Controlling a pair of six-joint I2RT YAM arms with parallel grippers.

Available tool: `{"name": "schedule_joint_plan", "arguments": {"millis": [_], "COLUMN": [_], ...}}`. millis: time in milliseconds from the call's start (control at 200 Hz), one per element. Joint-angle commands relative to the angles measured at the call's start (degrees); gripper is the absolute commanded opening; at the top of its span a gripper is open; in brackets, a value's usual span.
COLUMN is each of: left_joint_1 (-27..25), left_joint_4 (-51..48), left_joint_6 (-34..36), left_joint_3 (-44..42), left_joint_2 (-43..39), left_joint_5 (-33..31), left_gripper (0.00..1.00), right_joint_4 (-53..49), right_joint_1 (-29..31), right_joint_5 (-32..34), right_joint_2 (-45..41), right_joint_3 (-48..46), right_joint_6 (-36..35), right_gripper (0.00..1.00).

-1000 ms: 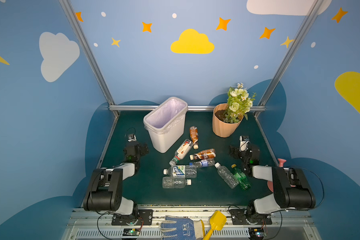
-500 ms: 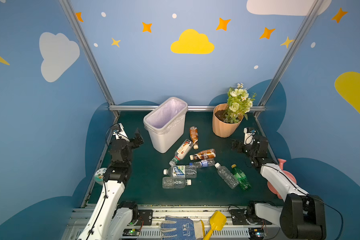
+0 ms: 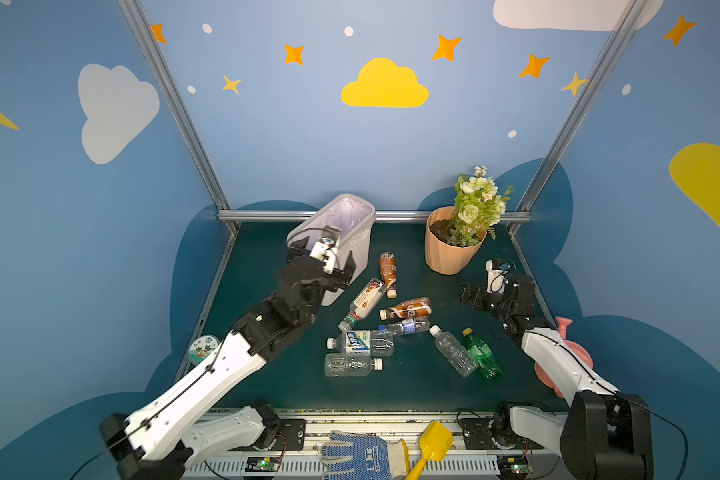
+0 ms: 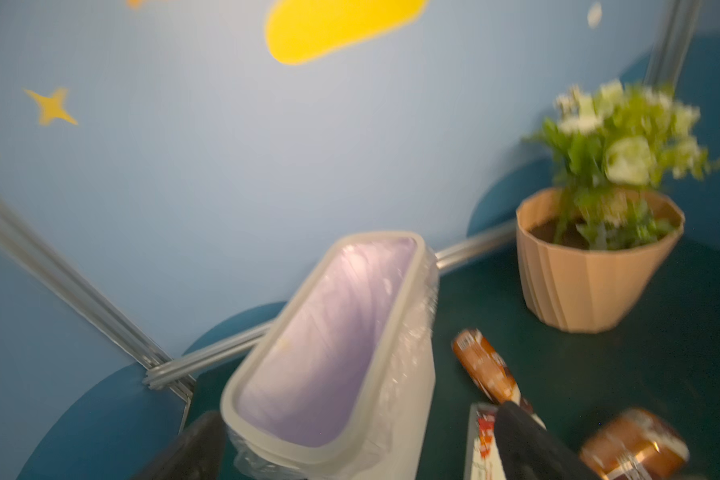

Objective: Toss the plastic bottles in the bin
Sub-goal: 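Reach the left gripper over the clear bottle with red label near the bin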

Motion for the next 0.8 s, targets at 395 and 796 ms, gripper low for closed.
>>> {"name": "schedule_joint_plan", "arguments": {"millis": [395, 796], "left_joint_1": [0.1, 5.5], "left_joint_4": [-28.6, -43.1], "left_joint_6": [-8.0, -9.8], "left_joint_3": [16.1, 34.1], "left_joint_2": [28.7, 49.9], "left_joint_5": [15.1, 24.4], "left_gripper": [1.0, 0.96], "right_joint_4": [-2.6, -4.0], "right_joint_1": [0.3, 0.2], "right_joint_5": [2.1, 4.2], "right_joint_2": [-3.0, -4.3], "right_joint_3": [0.1, -0.5], "right_joint_6": [1.0, 1.1], "right_gripper": [0.97, 0.97]}}
